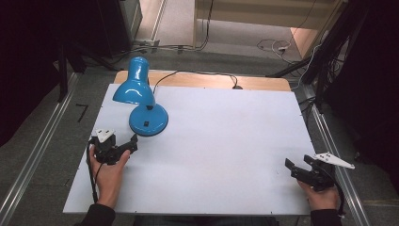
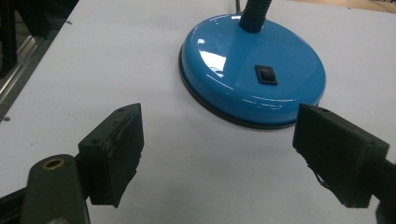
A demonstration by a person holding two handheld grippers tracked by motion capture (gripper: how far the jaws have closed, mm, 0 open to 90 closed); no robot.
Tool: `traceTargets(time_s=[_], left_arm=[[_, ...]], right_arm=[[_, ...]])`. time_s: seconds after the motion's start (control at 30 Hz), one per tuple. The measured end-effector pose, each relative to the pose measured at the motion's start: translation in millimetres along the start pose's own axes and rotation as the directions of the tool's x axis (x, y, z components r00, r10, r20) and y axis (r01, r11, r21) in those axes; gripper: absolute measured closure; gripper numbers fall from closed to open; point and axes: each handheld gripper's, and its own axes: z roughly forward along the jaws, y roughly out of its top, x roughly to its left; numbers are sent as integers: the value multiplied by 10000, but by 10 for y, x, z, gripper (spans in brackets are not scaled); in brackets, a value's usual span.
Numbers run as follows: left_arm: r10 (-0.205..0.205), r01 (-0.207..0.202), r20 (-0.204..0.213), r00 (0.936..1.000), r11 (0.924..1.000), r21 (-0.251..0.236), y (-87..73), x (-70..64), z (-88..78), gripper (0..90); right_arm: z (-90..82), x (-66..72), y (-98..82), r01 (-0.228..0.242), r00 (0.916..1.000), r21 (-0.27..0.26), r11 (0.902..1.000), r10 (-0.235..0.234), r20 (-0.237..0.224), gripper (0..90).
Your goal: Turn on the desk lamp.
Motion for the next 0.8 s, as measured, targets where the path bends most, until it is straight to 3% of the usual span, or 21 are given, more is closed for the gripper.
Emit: traceTargets(time_s=[0.4, 0.8], left_arm=[[92, -92, 128, 9999, 10000, -32, 40, -43, 69, 258], [-200, 206, 182, 9996, 9992, -347, 63, -35, 115, 394]], right_arm=[[8, 3, -1, 34, 10000, 13, 10000, -34, 15, 175], [14, 8, 0, 29, 10000, 30, 10000, -29, 5, 175]])
